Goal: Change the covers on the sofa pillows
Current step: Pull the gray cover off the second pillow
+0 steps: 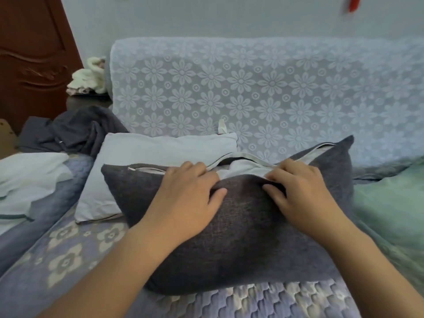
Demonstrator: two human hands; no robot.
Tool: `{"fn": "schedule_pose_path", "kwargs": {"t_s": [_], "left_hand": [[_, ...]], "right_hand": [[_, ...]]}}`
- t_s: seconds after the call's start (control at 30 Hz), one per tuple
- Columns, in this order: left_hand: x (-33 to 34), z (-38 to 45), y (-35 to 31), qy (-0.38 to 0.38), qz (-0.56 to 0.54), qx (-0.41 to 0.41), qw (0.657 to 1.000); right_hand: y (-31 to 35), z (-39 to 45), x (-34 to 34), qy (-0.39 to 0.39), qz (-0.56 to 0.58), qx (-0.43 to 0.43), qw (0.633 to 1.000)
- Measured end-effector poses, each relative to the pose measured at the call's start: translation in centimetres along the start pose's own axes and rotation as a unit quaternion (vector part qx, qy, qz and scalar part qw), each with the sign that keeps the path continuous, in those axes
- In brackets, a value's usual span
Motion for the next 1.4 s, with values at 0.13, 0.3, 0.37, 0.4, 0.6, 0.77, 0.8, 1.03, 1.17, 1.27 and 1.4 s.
{"fn": "schedule_pose_path", "kwargs": {"t_s": [0.13,0.3,0.37,0.4,0.6,0.77,0.8,1.03,1.17,1.27,1.4], "left_hand": [[0.4,-0.1,-4.4,0.034,-0.028,0.096,0.994],[4.1,-0.1,-4.0,0.192,-0.040,0.044,0.980],[3.5,0.2,-3.2,0.178,-0.095,-0.014,0.979],[2.9,0.4,-2.6,0.139,-0.133,-0.047,0.980],[1.6,0.4,-2.1,0.122,-0.025,-0.042,0.991],[2.1,-1.2,-3.2,0.177,0.057,0.001,0.982],[2.2,-1.5,-3.2,0.180,0.058,0.004,0.982],[1.8,-1.7,-0.7,0.143,0.078,-0.021,0.987],[4.0,-0.7,-0.1,0.096,0.091,0.074,0.988],[6.4,-1.3,-1.8,0.158,0.087,0.136,0.974],[6.4,-1.6,-4.2,0.160,0.037,0.157,0.974]], "right_hand": [[-3.5,0.1,-1.9,0.055,-0.103,0.090,0.989],[-12.4,-2.7,-5.4,0.095,-0.216,0.294,0.926],[-14.0,-4.2,-5.6,0.079,-0.195,0.337,0.918],[-14.5,-4.7,-5.2,0.088,-0.178,0.356,0.913],[-17.2,-4.0,-5.2,0.064,-0.144,0.422,0.893],[-19.4,-1.5,-6.3,0.020,-0.160,0.430,0.888],[-19.5,-1.2,-6.0,0.030,-0.159,0.428,0.889],[-21.8,-3.8,-2.0,0.187,-0.130,0.426,0.875],[-19.6,-4.1,-1.4,0.175,0.028,0.369,0.913],[-19.3,-3.6,-4.0,-0.037,0.269,0.383,0.883],[-18.4,-3.9,-2.4,0.008,0.372,0.447,0.814]]}}
Point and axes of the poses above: each hand's wrist, its own z-axis towards the middle knuckle, its own x-axis out of the palm, y = z × x, the point moved 9 cm from there along z, towards the middle knuckle, and after that the axes turned 5 degrees about z, right-handed, at the moved point
